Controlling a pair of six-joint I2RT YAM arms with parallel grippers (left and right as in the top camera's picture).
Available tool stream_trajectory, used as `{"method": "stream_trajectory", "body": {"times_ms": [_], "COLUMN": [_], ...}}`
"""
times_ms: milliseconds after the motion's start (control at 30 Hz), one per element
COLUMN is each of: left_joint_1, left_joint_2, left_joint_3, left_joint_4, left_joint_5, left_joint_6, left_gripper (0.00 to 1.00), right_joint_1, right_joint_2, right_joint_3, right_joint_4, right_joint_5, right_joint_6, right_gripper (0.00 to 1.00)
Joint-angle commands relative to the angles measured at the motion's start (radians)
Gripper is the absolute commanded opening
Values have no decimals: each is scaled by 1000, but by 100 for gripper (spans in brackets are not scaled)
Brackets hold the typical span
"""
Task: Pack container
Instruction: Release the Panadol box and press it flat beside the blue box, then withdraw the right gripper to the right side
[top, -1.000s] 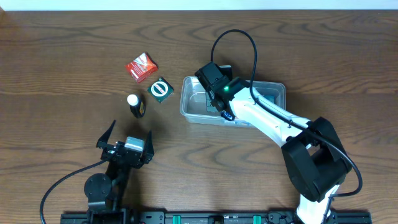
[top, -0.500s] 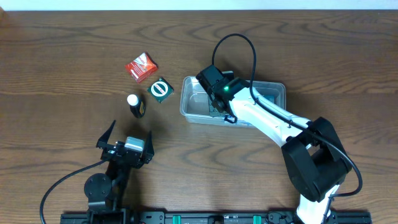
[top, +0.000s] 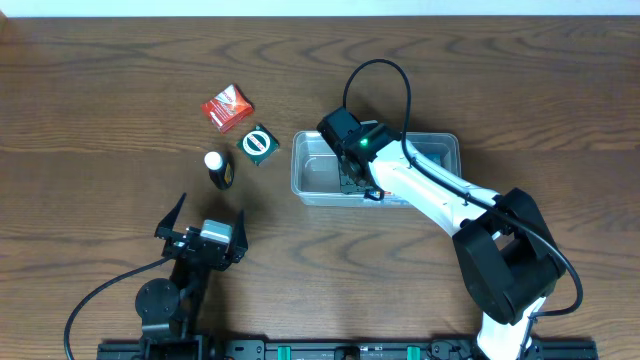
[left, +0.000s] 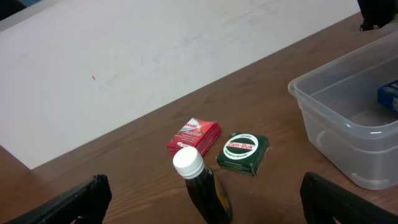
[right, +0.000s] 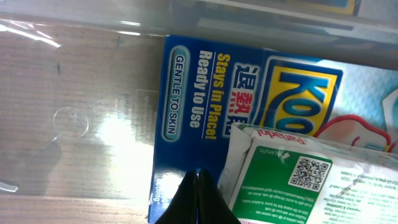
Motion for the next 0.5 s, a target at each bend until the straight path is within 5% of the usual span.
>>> {"method": "stream_trajectory", "body": {"times_ms": [0, 467], "left_joint_1": [5, 5], "left_joint_2": [-6, -6], "left_joint_3": [-30, -30], "left_joint_4": [-15, -15], "left_joint_5": [-5, -5], "left_joint_6": [-14, -14], "left_gripper": [98, 98], "right_joint_1": [8, -9], "right_joint_2": [-30, -255], "right_joint_3": [11, 14], "right_joint_4": [9, -55], "right_joint_5": [-2, -19], "right_joint_6": [-15, -110], "right_gripper": [1, 6]}}
